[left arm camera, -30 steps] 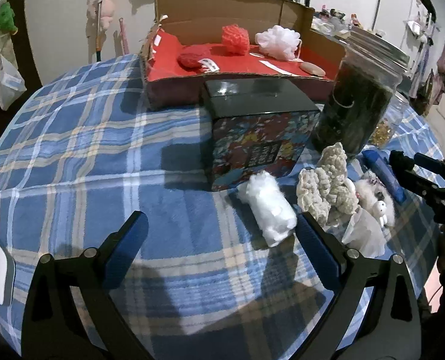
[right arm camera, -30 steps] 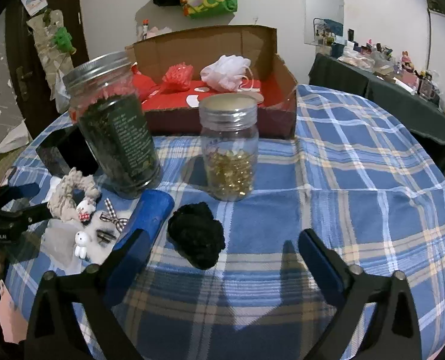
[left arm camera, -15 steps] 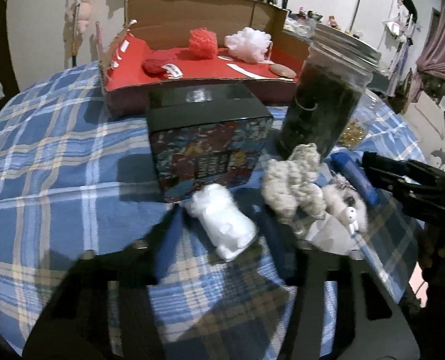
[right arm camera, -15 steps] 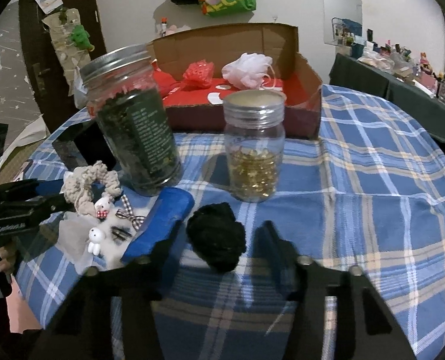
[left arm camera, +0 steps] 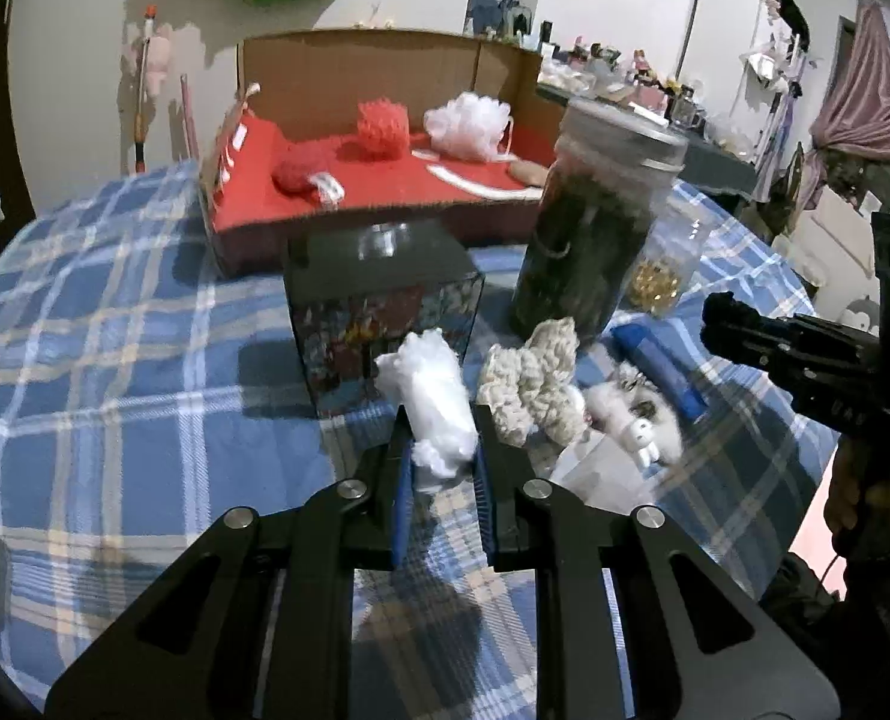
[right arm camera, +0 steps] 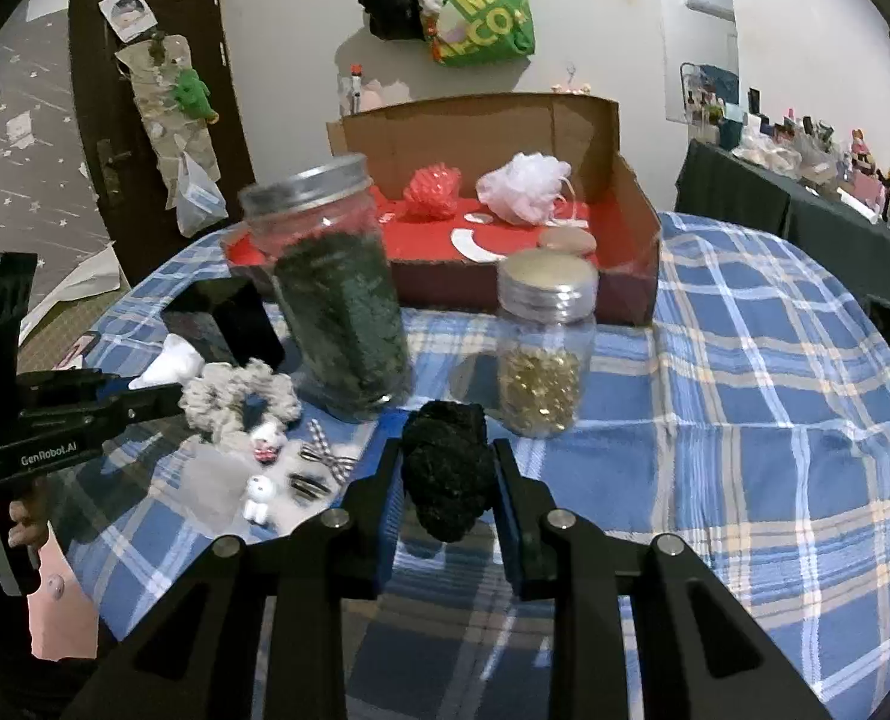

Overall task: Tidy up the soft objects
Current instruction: 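Carry the black pom with the right tool while the left carries the white piece to the box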

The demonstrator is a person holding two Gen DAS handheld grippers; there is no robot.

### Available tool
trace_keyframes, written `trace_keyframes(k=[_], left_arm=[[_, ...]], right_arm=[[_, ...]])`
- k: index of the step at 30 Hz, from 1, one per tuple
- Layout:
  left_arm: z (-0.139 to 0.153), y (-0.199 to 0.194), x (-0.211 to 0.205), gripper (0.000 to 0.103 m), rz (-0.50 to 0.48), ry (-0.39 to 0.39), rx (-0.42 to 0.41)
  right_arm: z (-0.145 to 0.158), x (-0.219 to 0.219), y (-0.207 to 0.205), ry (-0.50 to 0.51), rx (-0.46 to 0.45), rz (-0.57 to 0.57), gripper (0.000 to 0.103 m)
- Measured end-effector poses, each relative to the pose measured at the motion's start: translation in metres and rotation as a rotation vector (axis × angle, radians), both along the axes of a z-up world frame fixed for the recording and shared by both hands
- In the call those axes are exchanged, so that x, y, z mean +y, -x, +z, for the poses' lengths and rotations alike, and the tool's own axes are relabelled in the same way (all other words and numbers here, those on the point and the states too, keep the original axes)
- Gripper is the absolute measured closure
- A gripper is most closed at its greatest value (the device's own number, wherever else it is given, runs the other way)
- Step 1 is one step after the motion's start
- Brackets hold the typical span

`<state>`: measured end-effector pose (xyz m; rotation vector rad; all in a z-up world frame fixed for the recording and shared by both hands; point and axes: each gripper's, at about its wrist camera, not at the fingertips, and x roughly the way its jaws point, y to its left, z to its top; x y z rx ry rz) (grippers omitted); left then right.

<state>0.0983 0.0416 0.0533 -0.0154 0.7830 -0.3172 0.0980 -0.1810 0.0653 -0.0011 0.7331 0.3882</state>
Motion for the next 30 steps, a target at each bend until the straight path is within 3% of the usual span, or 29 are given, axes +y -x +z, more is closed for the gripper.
trace_keyframes(k=[11, 15, 22, 30], left_arm=[[0.017, 0.009, -0.013, 0.087, -0.058, 0.036, -0.036], [0.017, 0.008, -0.021, 0.087, -0.106, 0.085, -0.018], [0.010, 0.008, -0.036, 0.087, -0.144, 0.101, 0.005], [0.010, 0.010, -0.027, 0.087, -0.124, 0.102, 0.003]], right_arm=[[0.011, 0.012, 0.008, -0.019, -0.025, 0.039, 0.073], [0.011, 0.017, 0.008, -0.029, -0.019, 0.057, 0.073], [0.006, 0.026, 0.009, -0.028, -0.006, 0.081, 0.073], [0.004, 0.021, 0.010, -0.023, -0.003, 0.062, 0.073]])
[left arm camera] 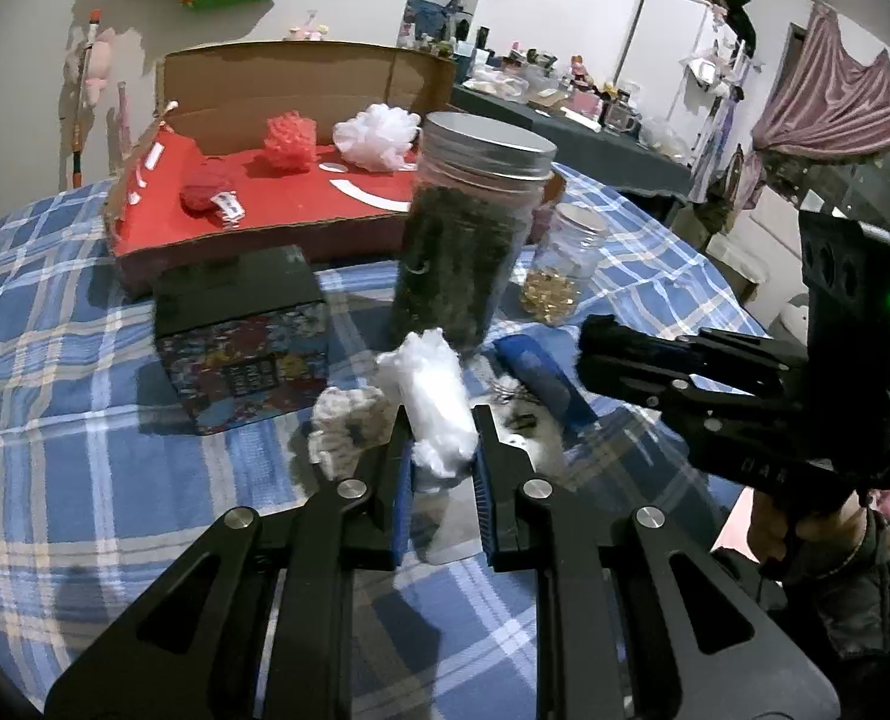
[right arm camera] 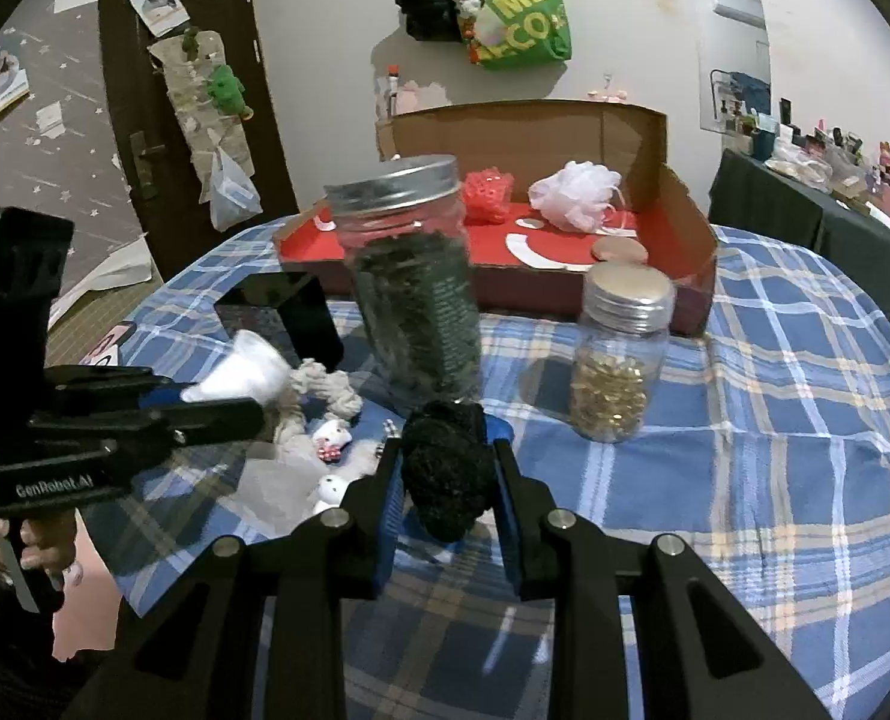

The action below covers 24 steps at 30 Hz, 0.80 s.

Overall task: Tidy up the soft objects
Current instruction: 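Carry the black pom with the right tool while the left carries the white piece to the box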

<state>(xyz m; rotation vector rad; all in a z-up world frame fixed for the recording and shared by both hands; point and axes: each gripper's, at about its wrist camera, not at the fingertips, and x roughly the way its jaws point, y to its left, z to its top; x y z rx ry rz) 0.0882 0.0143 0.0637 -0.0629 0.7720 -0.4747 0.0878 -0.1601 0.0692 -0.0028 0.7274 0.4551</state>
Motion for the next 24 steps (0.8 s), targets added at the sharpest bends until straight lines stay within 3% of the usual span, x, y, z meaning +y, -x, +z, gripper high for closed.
trace_keyframes(k=[14, 24], left_arm=[[-0.005, 0.000, 0.061, 0.087, 0.154, -0.031, 0.027], [-0.013, -0.023, 0.095, 0.087, 0.244, -0.055, 0.066]], right_arm=[[-0.005, -0.051, -0.012, 0.010, 0.032, -0.137, 0.073], [-0.006, -0.072, -0.037, 0.027, 0.061, -0.189, 0.073]])
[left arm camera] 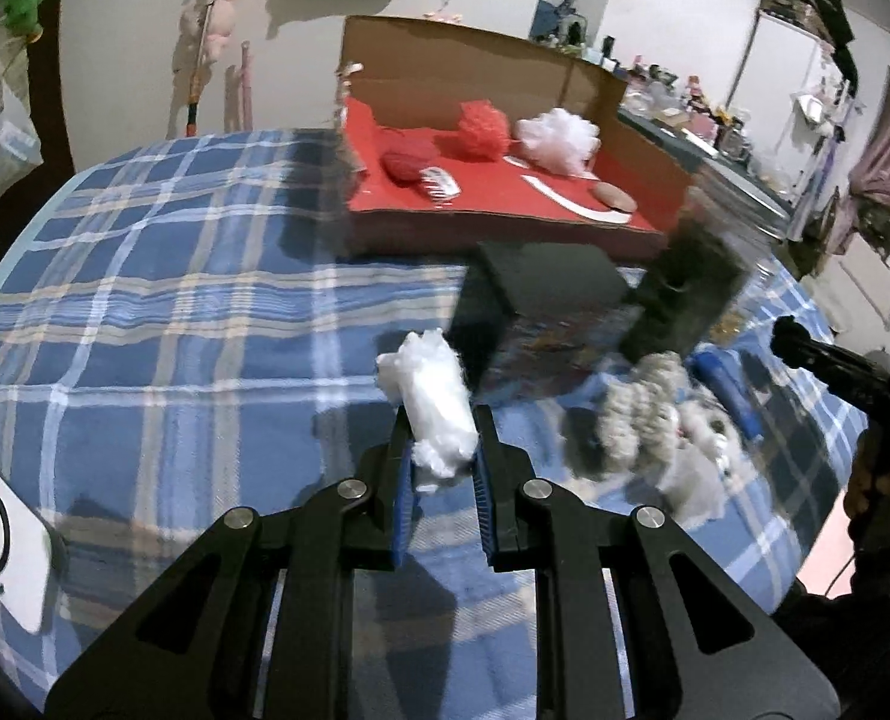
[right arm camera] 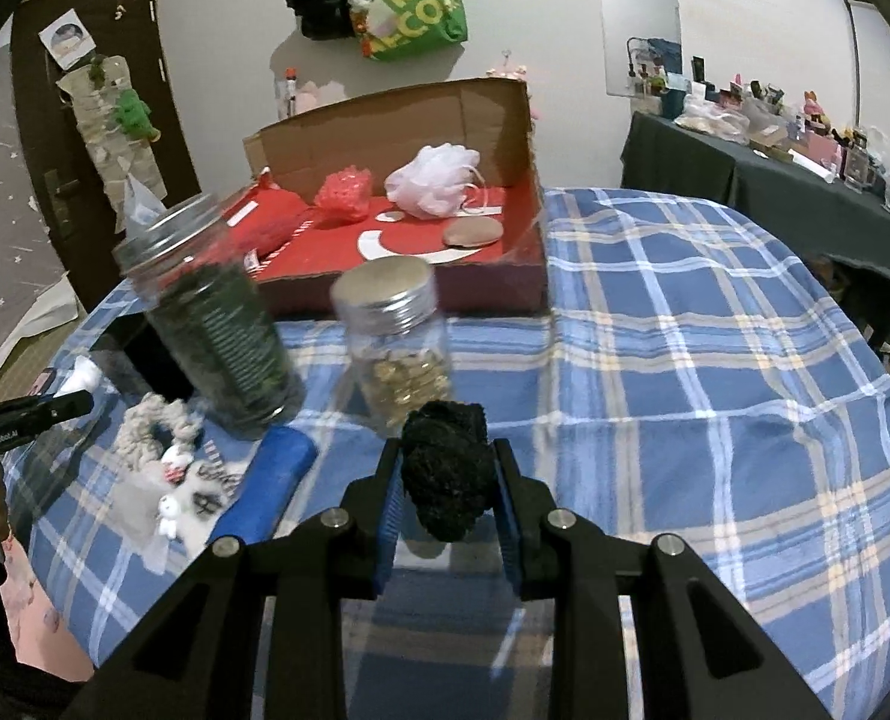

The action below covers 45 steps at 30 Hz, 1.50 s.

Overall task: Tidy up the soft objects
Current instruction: 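Carry the black pom with the right tool while the left carries the white piece to the box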

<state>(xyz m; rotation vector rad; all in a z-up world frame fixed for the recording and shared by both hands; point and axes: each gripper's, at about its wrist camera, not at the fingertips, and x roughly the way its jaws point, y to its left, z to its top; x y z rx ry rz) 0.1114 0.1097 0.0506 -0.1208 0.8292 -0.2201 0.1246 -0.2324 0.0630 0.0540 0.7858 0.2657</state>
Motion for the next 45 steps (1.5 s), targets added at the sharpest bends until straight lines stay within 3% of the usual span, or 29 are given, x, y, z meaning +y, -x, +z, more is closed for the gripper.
trace_keyframes(k=[13, 22, 38, 45], left_arm=[[0.009, -0.043, 0.011, 0.087, -0.032, 0.001, 0.005], [0.019, -0.068, 0.014, 0.087, -0.084, 0.004, -0.005], [0.045, -0.105, -0.011, 0.087, -0.186, -0.011, -0.027], [0.046, -0.135, -0.027, 0.087, -0.201, -0.054, 0.010]], right_arm=[[0.010, -0.015, -0.046, -0.018, 0.014, 0.003, 0.073], [0.019, -0.015, -0.079, -0.041, 0.030, 0.068, 0.073], [0.038, 0.006, -0.116, -0.003, 0.040, 0.158, 0.073], [0.044, 0.028, -0.140, 0.094, 0.044, 0.196, 0.073]])
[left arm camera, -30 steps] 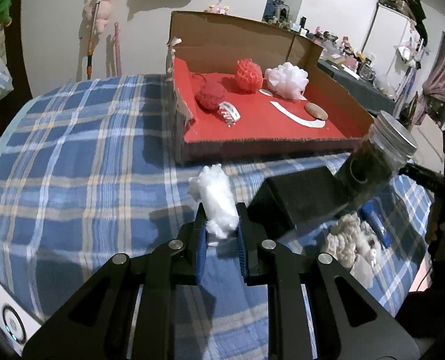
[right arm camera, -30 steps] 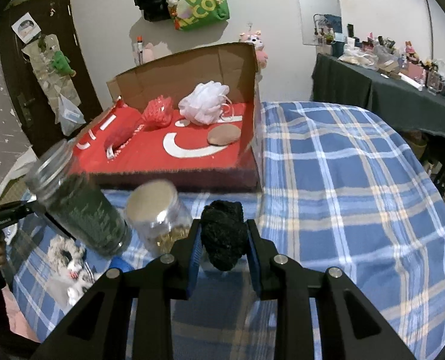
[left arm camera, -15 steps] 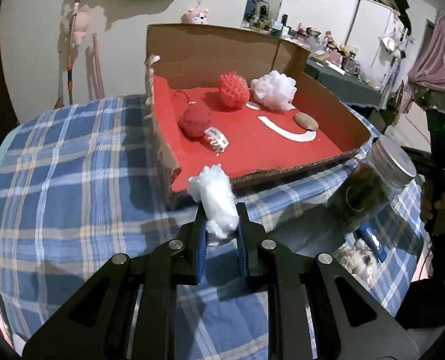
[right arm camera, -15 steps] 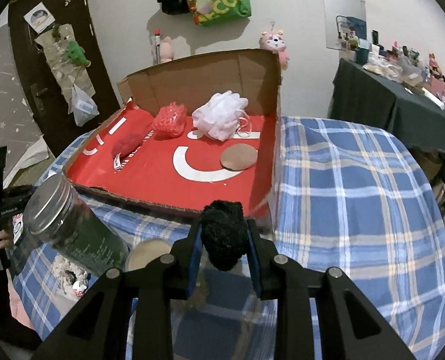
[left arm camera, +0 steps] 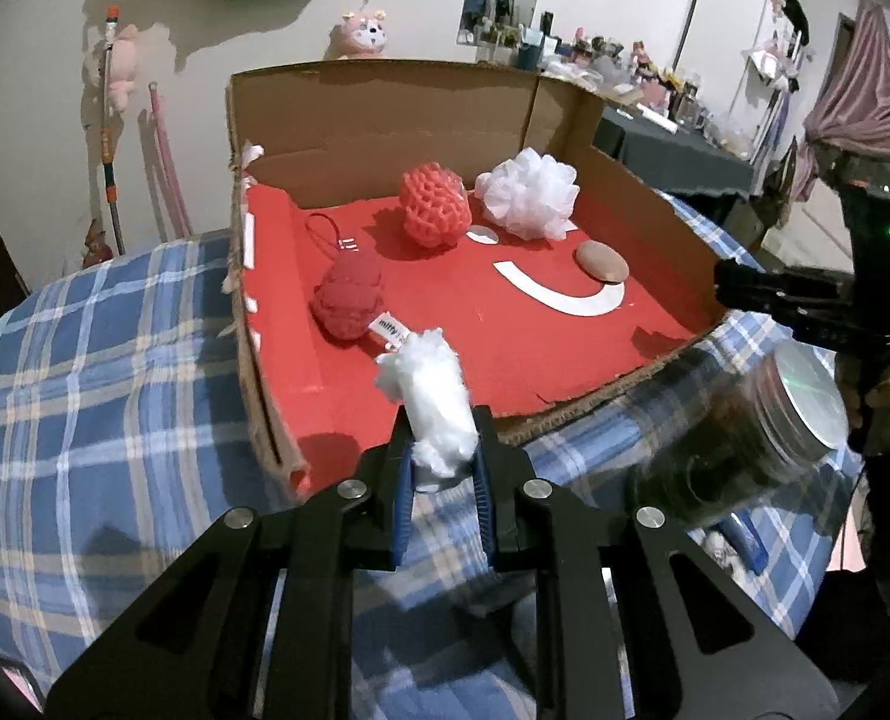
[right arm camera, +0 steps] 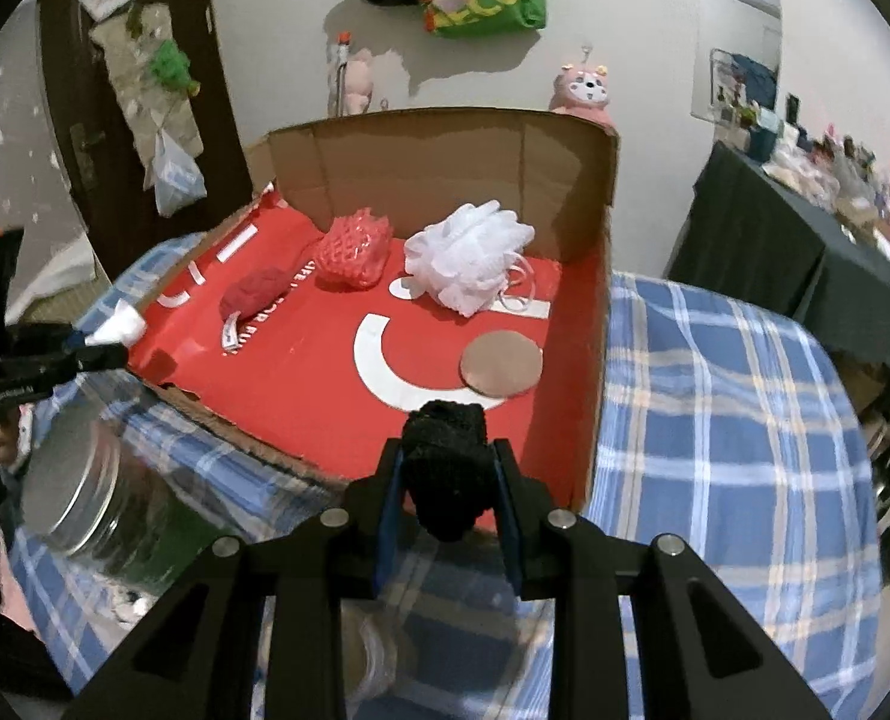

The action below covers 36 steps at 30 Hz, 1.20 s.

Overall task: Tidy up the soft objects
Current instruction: 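Carry the black pom with the right tool while the left carries the white piece to the box, then open the right tool releasing the black pom while the left releases the white piece in the box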

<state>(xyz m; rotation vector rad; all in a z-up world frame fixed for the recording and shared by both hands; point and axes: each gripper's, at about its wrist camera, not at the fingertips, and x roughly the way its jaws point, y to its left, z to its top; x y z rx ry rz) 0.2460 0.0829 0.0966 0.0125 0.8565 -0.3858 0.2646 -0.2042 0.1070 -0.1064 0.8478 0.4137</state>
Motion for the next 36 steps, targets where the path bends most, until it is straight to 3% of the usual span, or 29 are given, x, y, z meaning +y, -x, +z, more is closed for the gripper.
trace_keyframes(k=[12, 18, 28, 36], left_arm=[[-0.028, -0.046, -0.016, 0.087, 0.016, -0.166, 0.107], [-0.032, -0.055, -0.022, 0.087, -0.002, -0.205, 0.134], [-0.044, -0.067, -0.034, 0.087, -0.032, -0.299, 0.167], [-0.045, -0.071, -0.036, 0.087, -0.049, -0.316, 0.178]], right_arm=[[-0.025, 0.034, -0.048, 0.246, 0.114, 0.028, 0.073], [-0.039, 0.044, -0.063, 0.360, 0.153, 0.029, 0.072], [-0.045, 0.059, -0.063, 0.456, 0.152, 0.086, 0.072], [-0.050, 0.065, -0.069, 0.497, 0.169, 0.102, 0.072]])
